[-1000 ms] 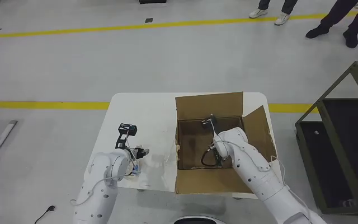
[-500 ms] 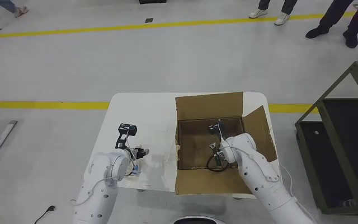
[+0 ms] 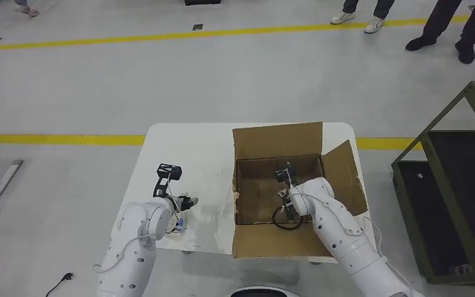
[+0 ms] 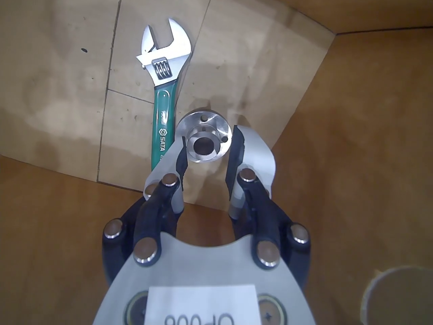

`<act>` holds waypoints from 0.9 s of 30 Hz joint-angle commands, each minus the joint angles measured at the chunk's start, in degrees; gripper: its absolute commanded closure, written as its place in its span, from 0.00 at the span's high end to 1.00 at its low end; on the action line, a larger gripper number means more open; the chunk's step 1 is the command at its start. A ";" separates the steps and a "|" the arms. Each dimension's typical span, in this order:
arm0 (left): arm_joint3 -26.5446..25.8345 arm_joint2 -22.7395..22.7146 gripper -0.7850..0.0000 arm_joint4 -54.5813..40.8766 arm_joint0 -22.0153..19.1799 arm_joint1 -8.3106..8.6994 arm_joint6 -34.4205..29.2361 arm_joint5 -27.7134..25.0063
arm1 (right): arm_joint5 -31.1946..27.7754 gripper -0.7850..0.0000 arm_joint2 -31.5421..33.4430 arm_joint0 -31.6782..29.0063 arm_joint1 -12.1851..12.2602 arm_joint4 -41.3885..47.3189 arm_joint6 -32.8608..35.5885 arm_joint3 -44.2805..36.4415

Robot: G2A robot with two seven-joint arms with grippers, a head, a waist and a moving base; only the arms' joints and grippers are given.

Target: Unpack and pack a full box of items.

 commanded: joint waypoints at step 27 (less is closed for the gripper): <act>0.00 0.00 1.00 0.00 0.00 0.00 0.00 0.00 | 0.44 0.42 -3.05 4.41 -3.06 0.92 -2.87 11.51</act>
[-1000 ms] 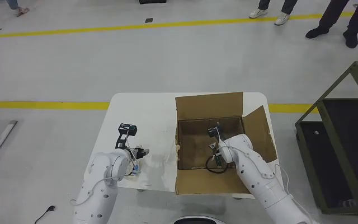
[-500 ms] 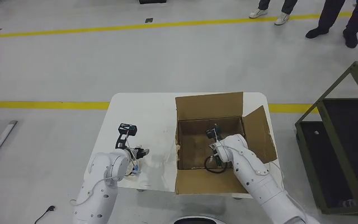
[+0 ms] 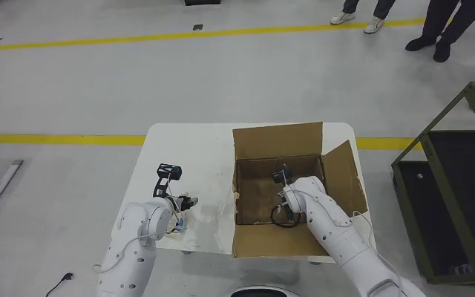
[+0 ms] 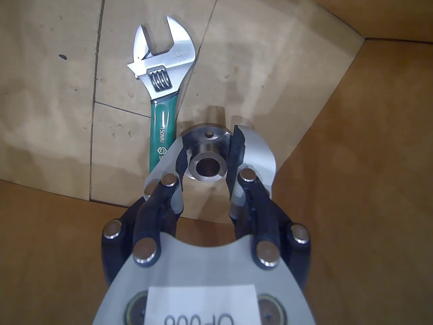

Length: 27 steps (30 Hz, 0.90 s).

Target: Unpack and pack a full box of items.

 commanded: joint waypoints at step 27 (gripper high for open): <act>0.00 0.00 1.00 0.00 0.00 0.00 0.00 0.00 | -3.60 0.00 2.01 -2.14 -0.43 0.76 -0.29 -6.20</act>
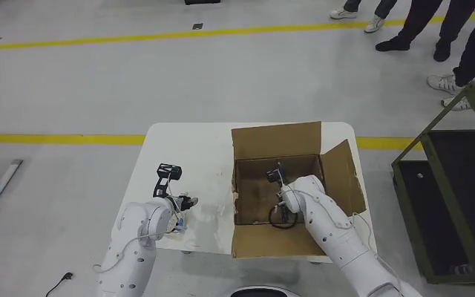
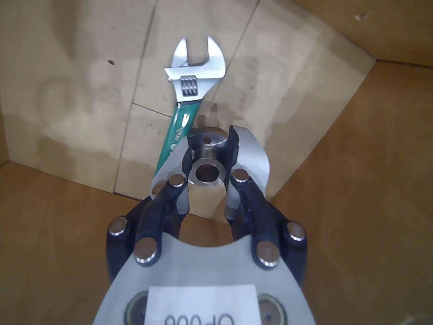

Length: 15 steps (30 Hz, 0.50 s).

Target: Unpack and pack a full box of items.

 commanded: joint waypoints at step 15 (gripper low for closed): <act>0.00 0.00 1.00 0.00 0.00 0.00 0.00 0.00 | 0.45 0.00 0.03 -1.23 -0.54 -0.75 -6.45 0.51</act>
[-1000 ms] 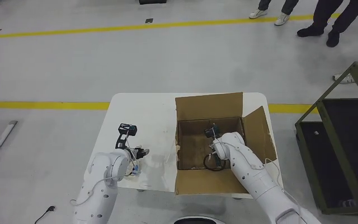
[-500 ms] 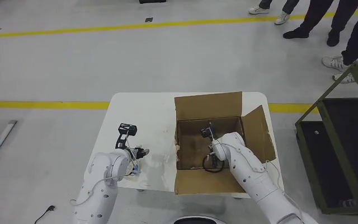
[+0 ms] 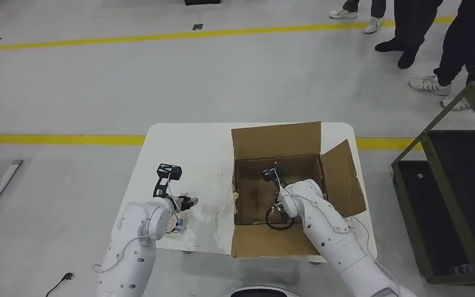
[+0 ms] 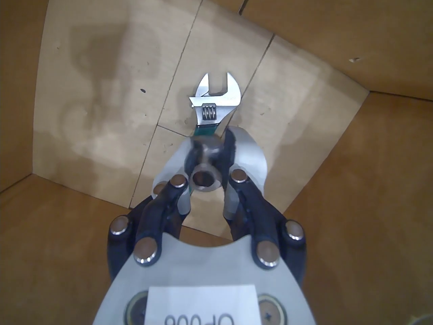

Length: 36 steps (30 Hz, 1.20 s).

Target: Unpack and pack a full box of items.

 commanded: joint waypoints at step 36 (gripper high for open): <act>0.00 0.00 1.00 0.00 0.00 0.00 0.00 0.00 | -6.57 0.45 -0.83 -4.92 -0.01 -2.89 6.51 -9.46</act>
